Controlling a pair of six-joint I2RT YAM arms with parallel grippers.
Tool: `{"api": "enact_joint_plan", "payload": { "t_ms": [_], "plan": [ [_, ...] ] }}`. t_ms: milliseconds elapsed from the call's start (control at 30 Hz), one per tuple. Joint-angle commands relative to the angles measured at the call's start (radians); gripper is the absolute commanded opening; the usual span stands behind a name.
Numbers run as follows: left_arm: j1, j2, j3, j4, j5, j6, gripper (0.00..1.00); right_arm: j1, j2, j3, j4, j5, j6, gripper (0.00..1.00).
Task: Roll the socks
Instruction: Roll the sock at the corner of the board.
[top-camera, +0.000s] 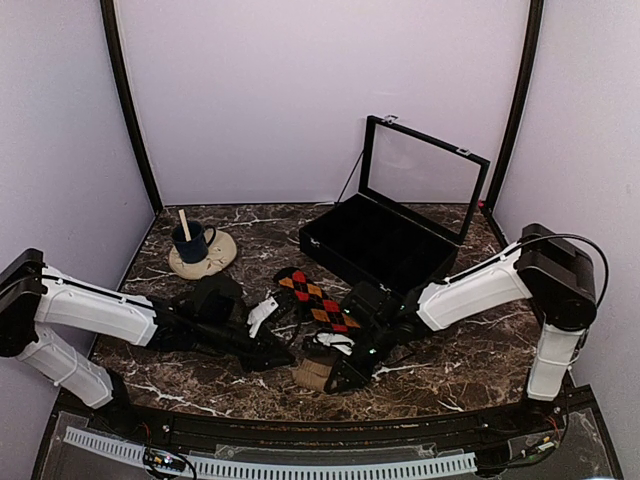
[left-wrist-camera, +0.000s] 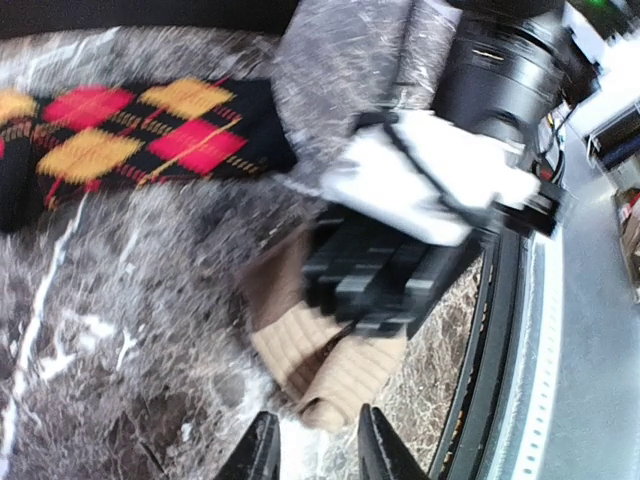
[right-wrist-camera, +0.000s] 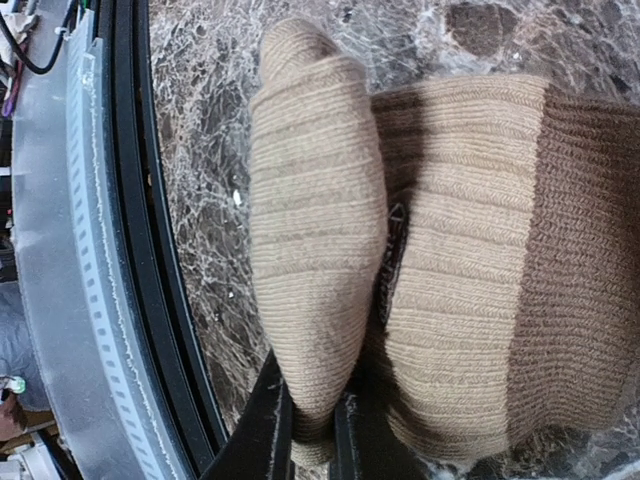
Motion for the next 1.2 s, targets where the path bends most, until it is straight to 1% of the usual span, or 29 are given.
{"api": "enact_joint_plan", "payload": {
  "t_ms": [0, 100, 200, 567, 767, 1167],
  "plan": [
    [-0.090, -0.062, -0.045, 0.078, -0.185, 0.148, 0.29, -0.016, 0.066, -0.005, -0.086, -0.072, 0.009, 0.00],
    [-0.137, -0.079, -0.061, 0.087, -0.248, 0.226, 0.29, -0.026, 0.085, 0.017, -0.118, -0.104, -0.004, 0.00],
    [-0.167, -0.060, -0.041, 0.050, -0.292, 0.283, 0.30, -0.035, 0.093, 0.033, -0.148, -0.121, -0.016, 0.00],
    [-0.268, 0.041, 0.029, -0.004, -0.304, 0.447, 0.32, -0.057, 0.115, 0.067, -0.212, -0.167, -0.044, 0.00],
    [-0.297, 0.090, 0.073, -0.031, -0.287, 0.492, 0.32, -0.062, 0.124, 0.089, -0.248, -0.174, -0.064, 0.00],
    [-0.320, 0.165, 0.104, -0.057, -0.323, 0.545, 0.34, -0.069, 0.126, 0.092, -0.261, -0.190, -0.082, 0.00]
  ]
}}
